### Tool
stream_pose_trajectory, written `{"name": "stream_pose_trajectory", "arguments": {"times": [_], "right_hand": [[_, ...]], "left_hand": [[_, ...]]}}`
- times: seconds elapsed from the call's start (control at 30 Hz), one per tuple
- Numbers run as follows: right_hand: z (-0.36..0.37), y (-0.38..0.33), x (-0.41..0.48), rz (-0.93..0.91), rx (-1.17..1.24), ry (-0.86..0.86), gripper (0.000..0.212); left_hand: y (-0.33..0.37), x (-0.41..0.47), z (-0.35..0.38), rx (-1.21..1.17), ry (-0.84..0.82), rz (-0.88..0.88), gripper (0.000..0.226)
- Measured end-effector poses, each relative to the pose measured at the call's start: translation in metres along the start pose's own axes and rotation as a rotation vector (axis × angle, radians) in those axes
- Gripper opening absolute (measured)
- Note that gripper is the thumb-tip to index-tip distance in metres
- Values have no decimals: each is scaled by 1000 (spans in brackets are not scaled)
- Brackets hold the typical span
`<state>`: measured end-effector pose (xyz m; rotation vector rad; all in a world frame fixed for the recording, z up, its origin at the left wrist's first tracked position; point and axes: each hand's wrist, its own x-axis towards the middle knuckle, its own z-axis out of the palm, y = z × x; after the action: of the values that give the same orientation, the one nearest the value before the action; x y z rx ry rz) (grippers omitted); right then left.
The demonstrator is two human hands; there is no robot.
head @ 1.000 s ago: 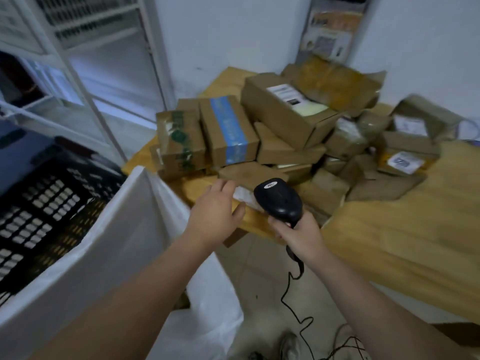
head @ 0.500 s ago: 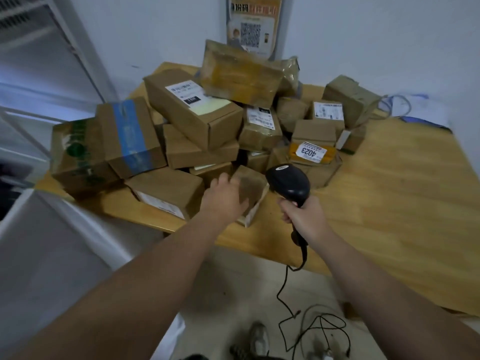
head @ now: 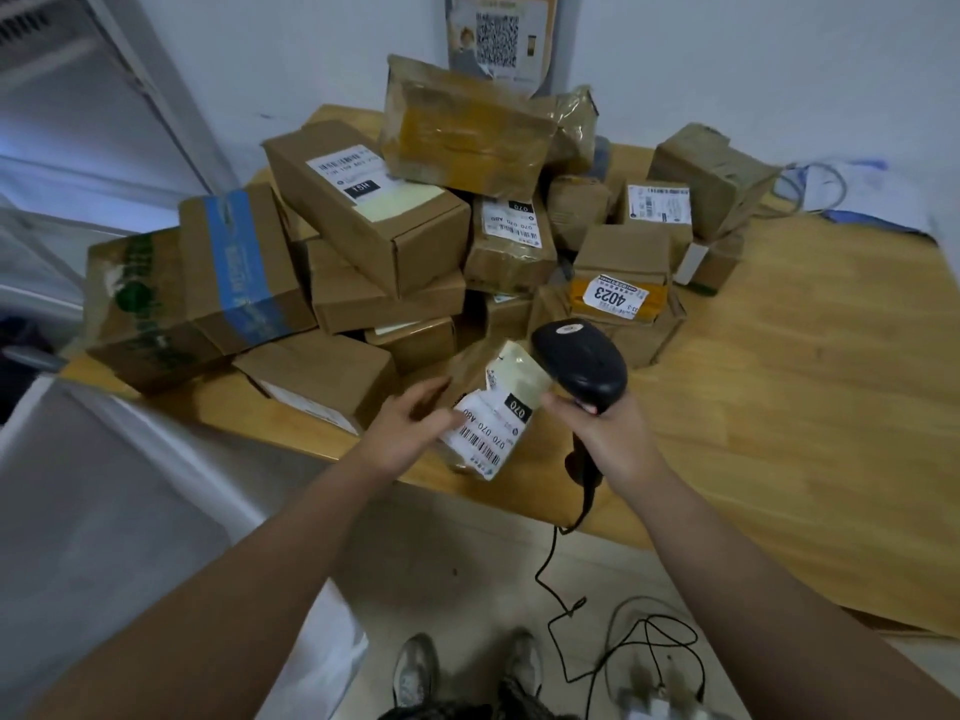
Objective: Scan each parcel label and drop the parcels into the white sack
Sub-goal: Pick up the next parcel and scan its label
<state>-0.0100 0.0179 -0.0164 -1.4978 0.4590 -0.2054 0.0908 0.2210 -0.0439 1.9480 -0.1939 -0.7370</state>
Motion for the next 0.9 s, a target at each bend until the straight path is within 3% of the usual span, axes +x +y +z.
{"name": "stream_pose_trajectory", "arguments": {"times": [0.07, 0.2, 0.37, 0.53, 0.63, 0.77, 0.83, 0.9], "right_hand": [[1, -7, 1, -15, 18, -66, 37], [1, -29, 4, 45, -134, -255, 48], [1, -41, -3, 211, -98, -408, 55], [13, -35, -19, 195, 37, -439, 48], [23, -29, -23, 172, 26, -320, 39], [27, -19, -22, 182, 127, -45, 23], [27, -18, -23, 170, 223, 1, 32], [25, -20, -23, 163, 270, -13, 50]], "left_hand": [[4, -6, -16, 30, -91, 66, 62], [39, -3, -42, 434, -310, 178, 45], [101, -6, -50, 403, -483, 209, 46], [119, -1, -46, 338, -453, 218, 51], [120, 2, -43, 360, -415, 211, 54], [107, -10, -33, 174, -56, 308, 72], [91, -19, -26, -2, -29, 207, 82], [73, -25, -17, -127, -161, 73, 93]]}}
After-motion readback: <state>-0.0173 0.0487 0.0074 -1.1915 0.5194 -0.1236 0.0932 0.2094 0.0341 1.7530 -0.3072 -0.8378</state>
